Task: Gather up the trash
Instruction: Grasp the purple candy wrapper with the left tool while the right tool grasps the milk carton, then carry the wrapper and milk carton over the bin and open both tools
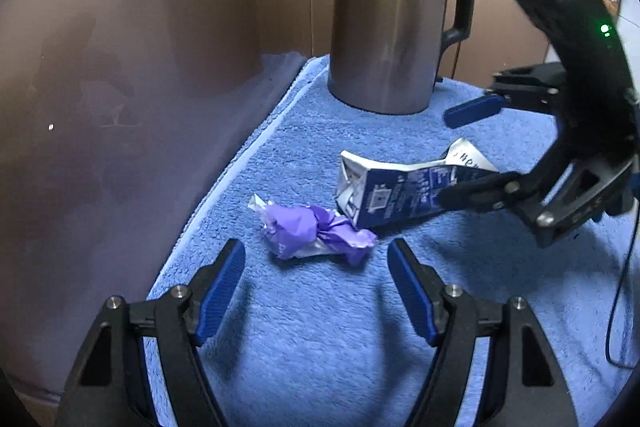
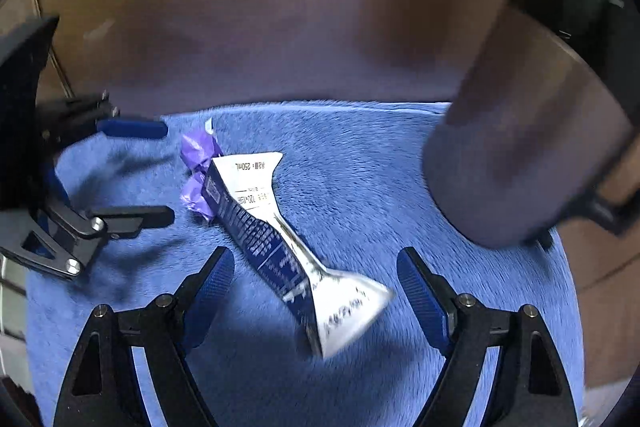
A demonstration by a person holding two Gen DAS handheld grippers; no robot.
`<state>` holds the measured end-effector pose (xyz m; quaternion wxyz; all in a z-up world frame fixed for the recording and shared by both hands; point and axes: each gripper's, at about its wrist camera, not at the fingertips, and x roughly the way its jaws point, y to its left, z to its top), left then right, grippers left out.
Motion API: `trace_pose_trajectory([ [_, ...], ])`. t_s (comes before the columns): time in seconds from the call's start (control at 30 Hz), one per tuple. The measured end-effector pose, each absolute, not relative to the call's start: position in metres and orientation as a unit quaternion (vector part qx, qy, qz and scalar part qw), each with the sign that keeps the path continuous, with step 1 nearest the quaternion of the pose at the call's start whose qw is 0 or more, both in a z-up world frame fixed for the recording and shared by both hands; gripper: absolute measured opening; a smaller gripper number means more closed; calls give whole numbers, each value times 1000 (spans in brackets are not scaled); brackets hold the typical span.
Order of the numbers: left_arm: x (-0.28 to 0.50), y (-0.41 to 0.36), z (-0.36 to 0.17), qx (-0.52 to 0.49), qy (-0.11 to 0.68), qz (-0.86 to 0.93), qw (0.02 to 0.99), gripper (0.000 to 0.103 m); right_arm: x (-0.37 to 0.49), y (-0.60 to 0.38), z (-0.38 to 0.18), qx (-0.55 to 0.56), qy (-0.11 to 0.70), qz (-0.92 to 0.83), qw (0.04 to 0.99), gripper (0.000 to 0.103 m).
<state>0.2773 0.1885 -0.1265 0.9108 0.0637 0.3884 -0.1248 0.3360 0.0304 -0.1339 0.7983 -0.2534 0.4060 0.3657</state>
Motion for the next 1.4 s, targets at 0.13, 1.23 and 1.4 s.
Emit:
trace_pose_trajectory([
  [0.13, 287, 191, -131, 53, 398, -130, 906, 72, 345, 41, -149, -280, 422, 378, 775, 52],
  [1.23, 175, 49, -52, 44, 339, -207, 917, 32, 121, -243, -23, -16, 320, 239, 917, 25],
  [1.4, 142, -12, -19, 65, 311, -255, 913, 32, 73, -299, 2, -3, 291, 176, 940, 25],
])
